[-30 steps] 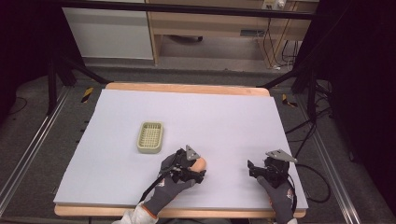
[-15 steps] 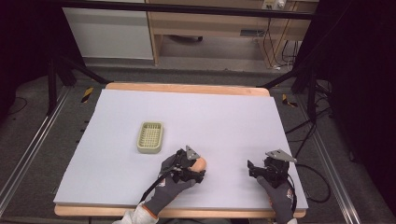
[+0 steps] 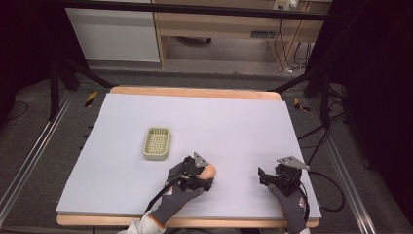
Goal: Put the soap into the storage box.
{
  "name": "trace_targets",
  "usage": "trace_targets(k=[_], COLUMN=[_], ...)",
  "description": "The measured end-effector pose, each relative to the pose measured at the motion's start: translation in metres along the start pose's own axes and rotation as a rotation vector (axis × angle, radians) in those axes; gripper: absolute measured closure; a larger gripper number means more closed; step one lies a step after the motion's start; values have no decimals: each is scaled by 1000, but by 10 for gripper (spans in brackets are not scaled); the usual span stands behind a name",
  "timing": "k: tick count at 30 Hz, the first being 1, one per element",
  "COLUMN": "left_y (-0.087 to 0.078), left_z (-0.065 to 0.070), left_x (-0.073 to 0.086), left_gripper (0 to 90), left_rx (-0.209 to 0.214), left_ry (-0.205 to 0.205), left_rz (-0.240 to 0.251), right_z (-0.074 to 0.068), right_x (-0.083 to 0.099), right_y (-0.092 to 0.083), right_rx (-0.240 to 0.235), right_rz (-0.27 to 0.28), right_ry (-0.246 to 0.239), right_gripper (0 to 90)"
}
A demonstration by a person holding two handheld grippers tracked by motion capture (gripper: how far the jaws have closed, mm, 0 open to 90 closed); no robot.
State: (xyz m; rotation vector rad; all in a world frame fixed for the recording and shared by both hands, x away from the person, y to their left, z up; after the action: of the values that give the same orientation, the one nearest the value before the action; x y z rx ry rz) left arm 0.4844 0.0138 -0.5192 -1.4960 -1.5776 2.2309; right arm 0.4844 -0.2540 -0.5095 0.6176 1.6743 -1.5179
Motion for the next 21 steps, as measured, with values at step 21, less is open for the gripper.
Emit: trace_targets(k=[21], left_y=[-24], left_z=[-6], left_x=[-9], left_gripper=[316], left_rx=[31], left_ry=[-7], left_rz=[40], right_z=[0], right_x=[0], right_y=[-1], right_rx=[1], right_rz=[2], right_ry=[4], right_gripper=[75])
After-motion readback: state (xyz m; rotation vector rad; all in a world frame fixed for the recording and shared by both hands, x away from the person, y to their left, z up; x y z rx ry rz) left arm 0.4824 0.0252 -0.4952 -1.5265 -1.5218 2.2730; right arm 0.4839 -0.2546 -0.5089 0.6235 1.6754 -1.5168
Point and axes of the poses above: each handheld gripper's, and its own axes: y roughly forward along the jaws, x roughly out of its underside, z roughly to its right, the point moved 6 cm from there along y, roughly forward along the jaws, and after that the axes turned 1 degree about z, right-handed, at the moved point
